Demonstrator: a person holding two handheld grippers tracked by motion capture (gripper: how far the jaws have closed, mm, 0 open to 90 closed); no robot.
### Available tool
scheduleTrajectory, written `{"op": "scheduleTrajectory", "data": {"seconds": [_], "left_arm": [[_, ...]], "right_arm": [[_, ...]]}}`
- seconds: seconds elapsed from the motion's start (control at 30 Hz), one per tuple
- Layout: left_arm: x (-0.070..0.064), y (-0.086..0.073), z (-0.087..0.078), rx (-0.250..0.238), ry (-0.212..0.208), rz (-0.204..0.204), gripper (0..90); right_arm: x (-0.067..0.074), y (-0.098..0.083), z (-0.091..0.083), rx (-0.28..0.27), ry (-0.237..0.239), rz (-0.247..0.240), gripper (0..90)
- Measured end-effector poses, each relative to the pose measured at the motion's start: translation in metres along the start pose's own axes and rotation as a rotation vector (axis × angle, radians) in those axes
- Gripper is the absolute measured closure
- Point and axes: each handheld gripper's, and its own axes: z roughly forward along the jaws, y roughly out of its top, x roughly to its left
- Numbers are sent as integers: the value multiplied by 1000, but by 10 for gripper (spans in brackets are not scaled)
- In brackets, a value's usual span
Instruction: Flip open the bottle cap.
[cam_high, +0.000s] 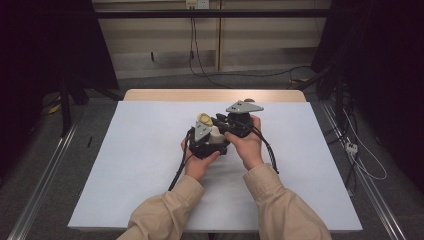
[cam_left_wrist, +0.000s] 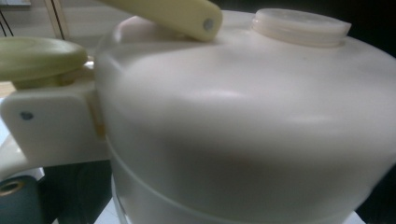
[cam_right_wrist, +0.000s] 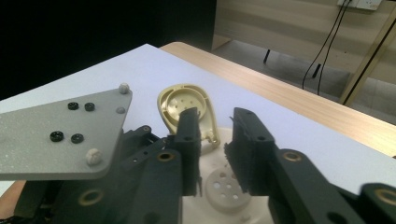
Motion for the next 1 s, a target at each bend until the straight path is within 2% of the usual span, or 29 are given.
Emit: {"op": "scheduleTrajectory", "data": {"seconds": [0.53, 0.7, 1.0], "left_arm": [[0, 1, -2, 12, -4, -1, 43], [-1, 2, -4, 24, 7, 3, 42], [-1, 2, -7, 33, -1, 1, 42]], "right_arm": [[-4, 0, -4, 3, 4, 38, 444], [-4, 1, -6, -1, 10, 44, 411], [-4, -1, -6, 6, 11, 53, 373]]}}
